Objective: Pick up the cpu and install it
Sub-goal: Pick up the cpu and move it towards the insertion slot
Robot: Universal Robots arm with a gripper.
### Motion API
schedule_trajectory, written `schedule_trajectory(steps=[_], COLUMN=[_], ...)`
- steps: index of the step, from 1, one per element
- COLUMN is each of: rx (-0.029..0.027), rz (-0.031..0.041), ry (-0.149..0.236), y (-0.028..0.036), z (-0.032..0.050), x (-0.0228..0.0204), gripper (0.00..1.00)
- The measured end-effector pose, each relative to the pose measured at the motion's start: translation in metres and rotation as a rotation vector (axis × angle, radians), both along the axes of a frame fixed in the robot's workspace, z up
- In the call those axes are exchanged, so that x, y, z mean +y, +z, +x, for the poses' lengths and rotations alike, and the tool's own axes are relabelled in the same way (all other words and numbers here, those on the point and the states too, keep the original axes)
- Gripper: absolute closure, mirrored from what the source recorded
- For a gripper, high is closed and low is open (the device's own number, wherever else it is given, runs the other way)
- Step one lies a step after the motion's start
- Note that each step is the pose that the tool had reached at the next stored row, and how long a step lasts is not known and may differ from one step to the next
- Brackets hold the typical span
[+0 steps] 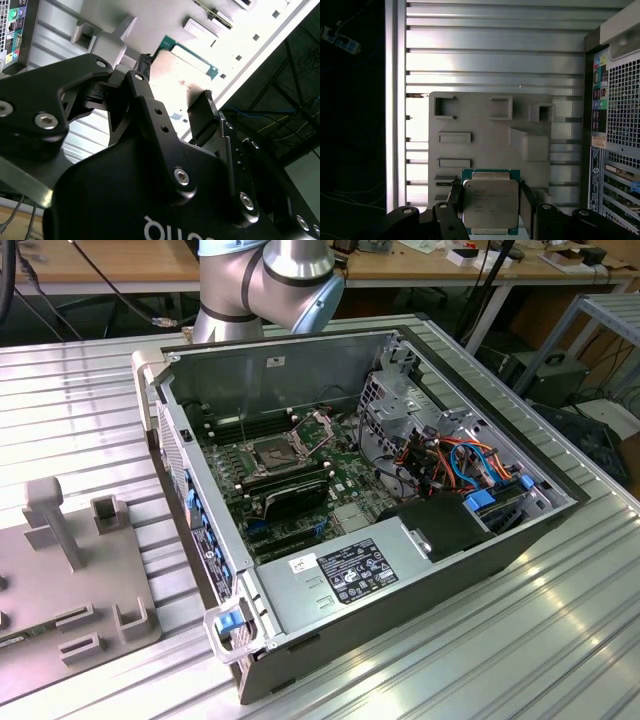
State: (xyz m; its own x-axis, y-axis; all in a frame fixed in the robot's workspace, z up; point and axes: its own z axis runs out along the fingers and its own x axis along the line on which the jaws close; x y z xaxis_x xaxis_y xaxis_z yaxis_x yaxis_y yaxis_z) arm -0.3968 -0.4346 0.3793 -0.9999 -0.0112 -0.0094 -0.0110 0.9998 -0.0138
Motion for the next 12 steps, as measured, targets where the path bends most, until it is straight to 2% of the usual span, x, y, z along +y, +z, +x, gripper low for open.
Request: schedule_trajectory(steps=[12], rx=[-0.0001], rz=[0.0001], ry=[0.0], y=[0.002], z=[0.0005], x=[0.0], gripper=[0.45])
